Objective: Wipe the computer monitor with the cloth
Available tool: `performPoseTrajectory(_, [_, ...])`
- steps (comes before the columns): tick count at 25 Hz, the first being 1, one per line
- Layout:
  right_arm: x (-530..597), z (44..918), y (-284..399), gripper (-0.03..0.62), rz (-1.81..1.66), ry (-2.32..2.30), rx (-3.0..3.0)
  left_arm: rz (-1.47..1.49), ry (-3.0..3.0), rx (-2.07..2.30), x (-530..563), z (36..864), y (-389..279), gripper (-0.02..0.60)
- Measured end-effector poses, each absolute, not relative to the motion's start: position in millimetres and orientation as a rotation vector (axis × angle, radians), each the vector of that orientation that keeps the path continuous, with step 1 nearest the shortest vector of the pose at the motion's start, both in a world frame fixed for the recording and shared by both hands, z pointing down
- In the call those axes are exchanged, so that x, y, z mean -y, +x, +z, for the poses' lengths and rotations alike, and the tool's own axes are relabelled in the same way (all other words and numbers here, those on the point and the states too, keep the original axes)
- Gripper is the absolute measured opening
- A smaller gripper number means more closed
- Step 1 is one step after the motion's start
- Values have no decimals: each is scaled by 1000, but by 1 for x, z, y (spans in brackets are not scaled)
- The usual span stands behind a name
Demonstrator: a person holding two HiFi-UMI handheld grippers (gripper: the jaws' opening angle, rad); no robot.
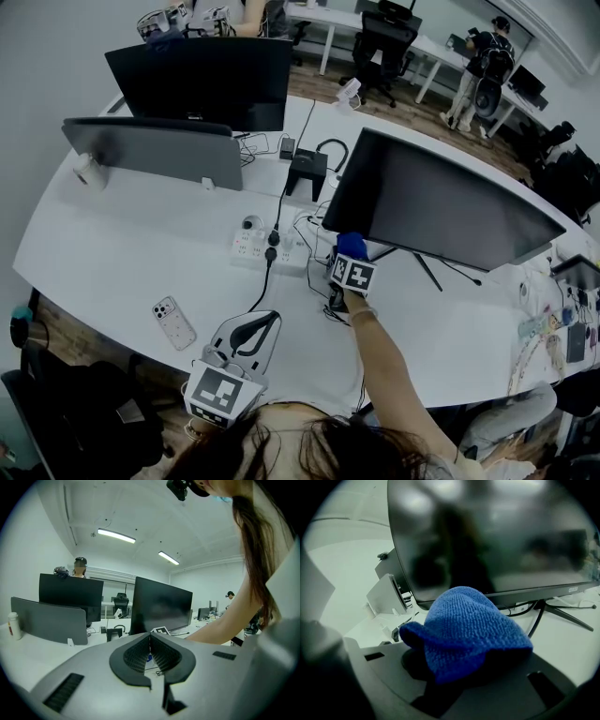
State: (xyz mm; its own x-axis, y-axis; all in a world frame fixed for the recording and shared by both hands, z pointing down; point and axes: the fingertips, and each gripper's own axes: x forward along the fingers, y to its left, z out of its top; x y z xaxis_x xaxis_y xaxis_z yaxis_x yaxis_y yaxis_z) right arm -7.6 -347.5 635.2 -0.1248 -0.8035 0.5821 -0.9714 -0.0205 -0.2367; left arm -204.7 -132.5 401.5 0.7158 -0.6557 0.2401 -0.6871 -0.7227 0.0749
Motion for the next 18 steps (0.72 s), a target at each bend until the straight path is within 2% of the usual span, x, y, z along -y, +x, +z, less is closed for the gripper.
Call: performPoseTrajectory(18, [354,634,-41,100,857,1791,2020,252,2720,1153,130,402,-224,9])
